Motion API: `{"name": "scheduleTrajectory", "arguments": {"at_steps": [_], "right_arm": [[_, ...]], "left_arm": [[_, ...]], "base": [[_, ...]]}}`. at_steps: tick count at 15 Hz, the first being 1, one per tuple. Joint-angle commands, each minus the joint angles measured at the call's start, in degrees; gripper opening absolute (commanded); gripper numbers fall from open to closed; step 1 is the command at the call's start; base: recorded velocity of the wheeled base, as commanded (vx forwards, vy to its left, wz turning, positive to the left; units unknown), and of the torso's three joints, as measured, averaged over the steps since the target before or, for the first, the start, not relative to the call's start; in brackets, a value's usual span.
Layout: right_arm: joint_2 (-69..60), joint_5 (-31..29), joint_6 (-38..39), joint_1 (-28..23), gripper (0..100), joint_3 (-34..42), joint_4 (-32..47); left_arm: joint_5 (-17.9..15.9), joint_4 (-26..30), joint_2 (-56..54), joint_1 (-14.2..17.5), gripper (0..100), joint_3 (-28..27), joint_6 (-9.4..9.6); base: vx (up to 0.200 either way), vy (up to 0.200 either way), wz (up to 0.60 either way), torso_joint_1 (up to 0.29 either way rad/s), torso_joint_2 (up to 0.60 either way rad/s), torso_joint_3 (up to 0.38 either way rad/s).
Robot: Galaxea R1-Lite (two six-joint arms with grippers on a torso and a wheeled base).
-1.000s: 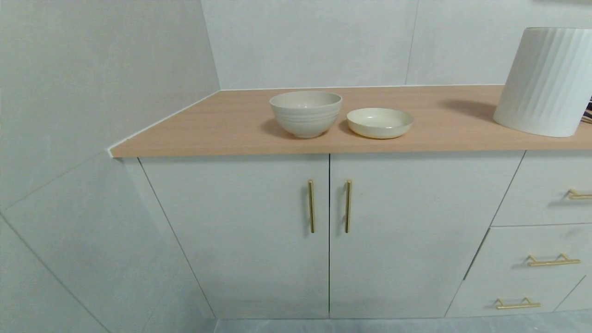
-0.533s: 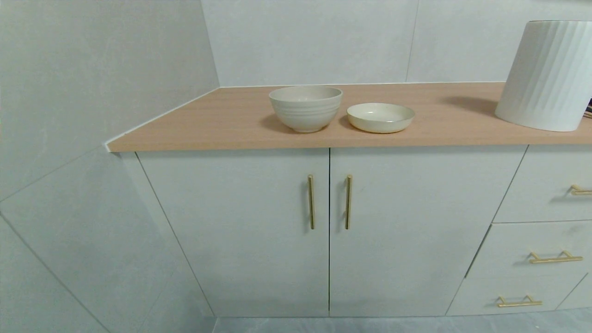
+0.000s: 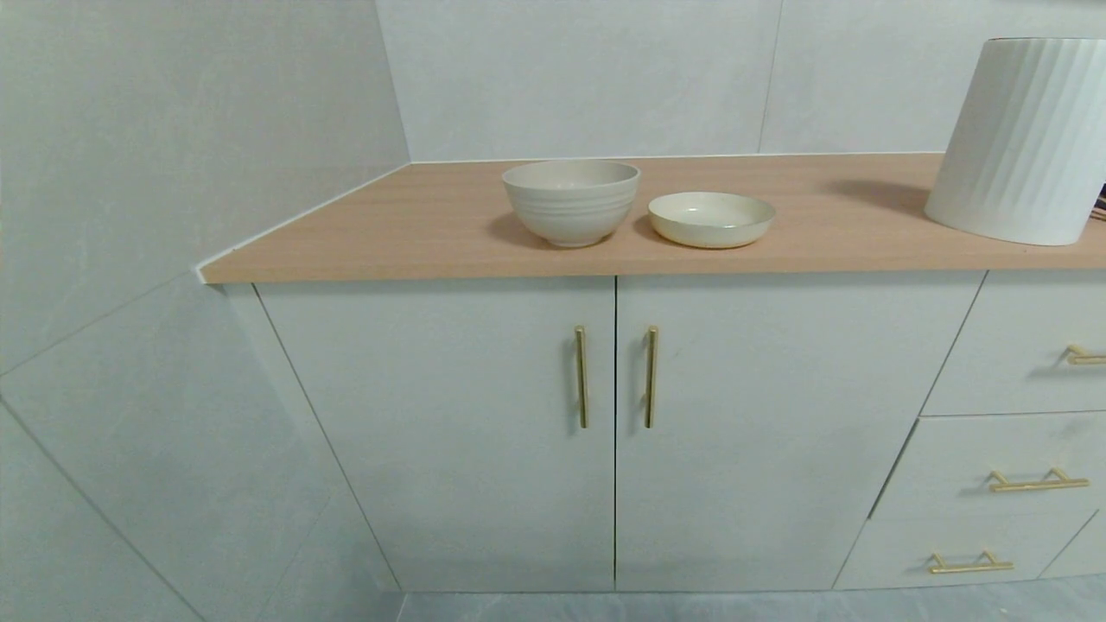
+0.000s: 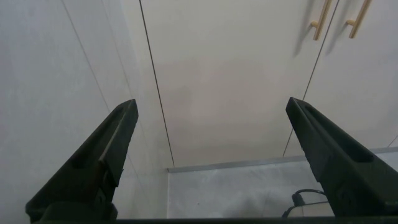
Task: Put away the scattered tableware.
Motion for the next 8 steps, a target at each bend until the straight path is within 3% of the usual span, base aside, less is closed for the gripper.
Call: {"name": "scheduleTrajectory", "arguments": {"at_steps": [1,3,6,8], "right_arm": [[0.0,1.7,0.7,0.0,100,-3.5,-1.5],[1.2,8.5,2.6,0.0,100,-6.3,-1.1],[14.2,10.6,1.8,1.3,100,-10.6,-0.8],[24.9,11.8,1.8,5.0,100,-14.3,-0.8]], "left_arm": [[0.0,0.0,0.0,0.0,100,0.0,-0.05],[0.0,0.0,0.0,0.0,100,0.0,0.04],[0.0,0.0,0.0,0.0,100,0.0,0.04],[0.0,0.0,0.0,0.0,100,0.0,0.04]], "base": [[0.000,0.000,0.00,0.000,0.00,0.000],[0.000,0.000,0.00,0.000,0.00,0.000],[0.000,0.000,0.00,0.000,0.00,0.000],[0.000,0.000,0.00,0.000,0.00,0.000]]}}
